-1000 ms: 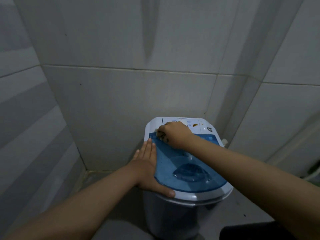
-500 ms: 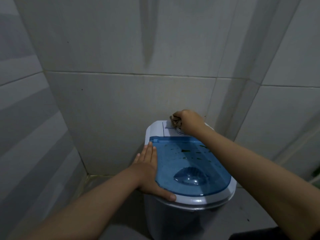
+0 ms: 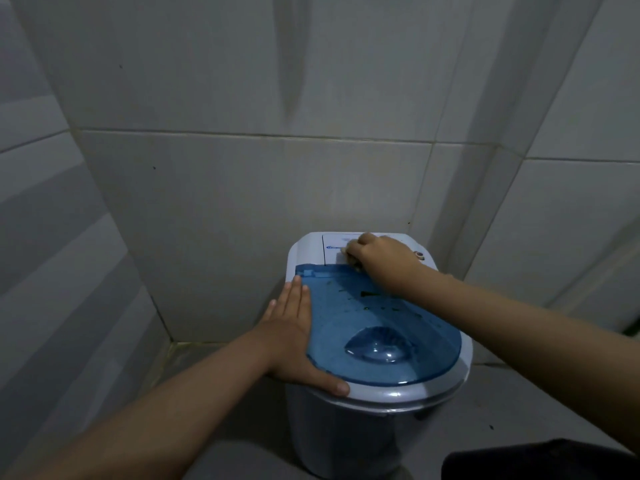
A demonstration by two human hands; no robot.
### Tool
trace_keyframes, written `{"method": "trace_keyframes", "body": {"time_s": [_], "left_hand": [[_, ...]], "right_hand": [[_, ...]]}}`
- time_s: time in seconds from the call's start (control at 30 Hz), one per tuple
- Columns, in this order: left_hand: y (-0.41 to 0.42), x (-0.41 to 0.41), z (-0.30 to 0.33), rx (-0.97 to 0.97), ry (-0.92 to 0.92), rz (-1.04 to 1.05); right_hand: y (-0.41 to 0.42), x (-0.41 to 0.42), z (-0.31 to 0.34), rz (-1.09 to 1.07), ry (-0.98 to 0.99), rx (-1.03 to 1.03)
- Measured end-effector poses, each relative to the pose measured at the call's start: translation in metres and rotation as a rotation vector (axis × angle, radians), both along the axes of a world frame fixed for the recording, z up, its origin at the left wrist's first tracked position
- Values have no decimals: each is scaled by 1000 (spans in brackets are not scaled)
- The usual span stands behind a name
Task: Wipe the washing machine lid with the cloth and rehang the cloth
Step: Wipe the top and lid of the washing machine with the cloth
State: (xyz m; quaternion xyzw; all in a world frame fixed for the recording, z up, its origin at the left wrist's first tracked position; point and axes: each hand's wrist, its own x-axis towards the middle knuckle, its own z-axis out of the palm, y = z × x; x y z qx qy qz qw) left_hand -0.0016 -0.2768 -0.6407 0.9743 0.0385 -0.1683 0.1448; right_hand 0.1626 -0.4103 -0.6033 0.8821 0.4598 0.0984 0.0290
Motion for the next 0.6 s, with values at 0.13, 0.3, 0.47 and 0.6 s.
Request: {"method": "trace_keyframes", "body": {"time_s": [0.13,0.3,0.47,0.6], "left_hand": [[0,0,-1,-5,-12,3],[0,-1,0,2,-12,-8],[0,2,-2,4,-1,-3],[1,2,-1,3,-6,-2]], "right_hand": [[-16,-9,7,15,127,-51],[-20,22,34,-42,186,163],[-7,64,28,-174,84,177],[-4,73,5,-170,87,101]]}}
